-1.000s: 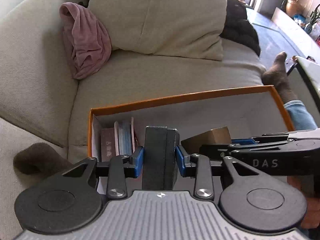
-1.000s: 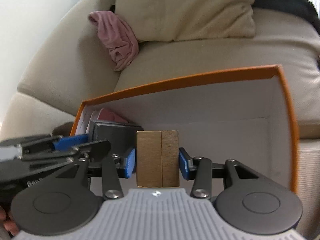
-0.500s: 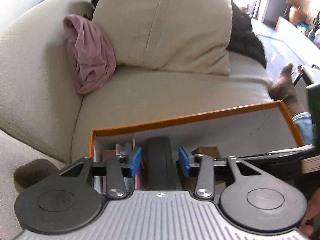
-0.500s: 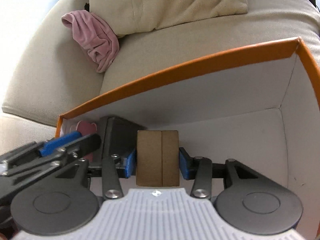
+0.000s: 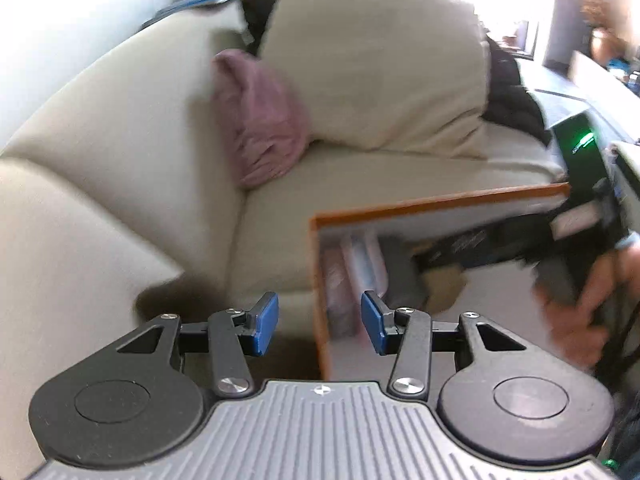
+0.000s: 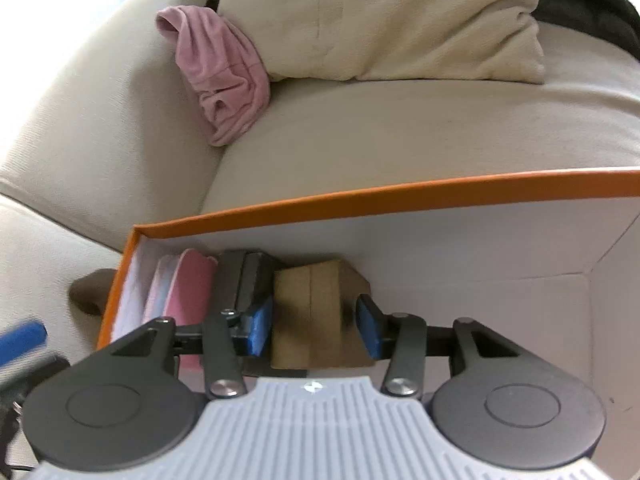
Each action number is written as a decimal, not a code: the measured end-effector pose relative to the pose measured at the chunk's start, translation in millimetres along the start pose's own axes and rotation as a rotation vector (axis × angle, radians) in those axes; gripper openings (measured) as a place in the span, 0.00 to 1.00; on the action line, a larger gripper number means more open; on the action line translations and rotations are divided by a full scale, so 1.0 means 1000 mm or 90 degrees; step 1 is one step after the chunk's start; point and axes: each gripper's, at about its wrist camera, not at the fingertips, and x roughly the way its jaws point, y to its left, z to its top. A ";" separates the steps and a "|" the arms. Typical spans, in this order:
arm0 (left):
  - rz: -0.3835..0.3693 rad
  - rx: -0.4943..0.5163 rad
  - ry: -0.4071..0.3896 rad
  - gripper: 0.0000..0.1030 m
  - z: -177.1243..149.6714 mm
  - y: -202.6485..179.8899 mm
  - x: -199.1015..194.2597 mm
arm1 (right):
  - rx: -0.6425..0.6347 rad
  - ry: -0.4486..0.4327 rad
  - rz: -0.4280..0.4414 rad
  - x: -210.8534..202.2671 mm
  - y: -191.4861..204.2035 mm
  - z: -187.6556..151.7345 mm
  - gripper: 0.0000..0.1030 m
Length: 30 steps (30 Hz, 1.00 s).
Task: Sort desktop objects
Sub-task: 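Lower both boxes into the orange box beside the wallet and open both tools, then move both tools back down to the remaining items in front of the box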
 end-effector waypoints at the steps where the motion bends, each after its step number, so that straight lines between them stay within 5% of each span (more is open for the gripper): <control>1: 0.006 -0.007 -0.004 0.52 -0.005 0.005 -0.002 | -0.007 -0.003 0.005 -0.004 0.000 0.000 0.53; 5: 0.000 -0.053 -0.022 0.52 -0.018 0.027 -0.009 | -0.085 0.003 0.019 -0.020 0.007 -0.005 0.54; 8: -0.014 -0.081 -0.013 0.52 -0.019 0.037 -0.005 | -0.188 0.043 0.011 -0.022 0.021 -0.012 0.69; 16: -0.047 -0.094 -0.013 0.52 -0.025 0.039 -0.009 | -0.360 0.070 -0.072 0.008 0.053 -0.038 0.69; 19: -0.048 -0.095 -0.013 0.52 -0.026 0.039 -0.009 | -0.370 0.065 -0.102 0.017 0.058 -0.039 0.60; 27: -0.060 -0.088 -0.023 0.52 -0.029 0.037 -0.014 | -0.344 0.064 -0.102 0.014 0.055 -0.031 0.57; 30: -0.077 -0.062 -0.042 0.52 -0.033 0.029 -0.025 | -0.348 0.033 -0.099 -0.015 0.055 -0.037 0.57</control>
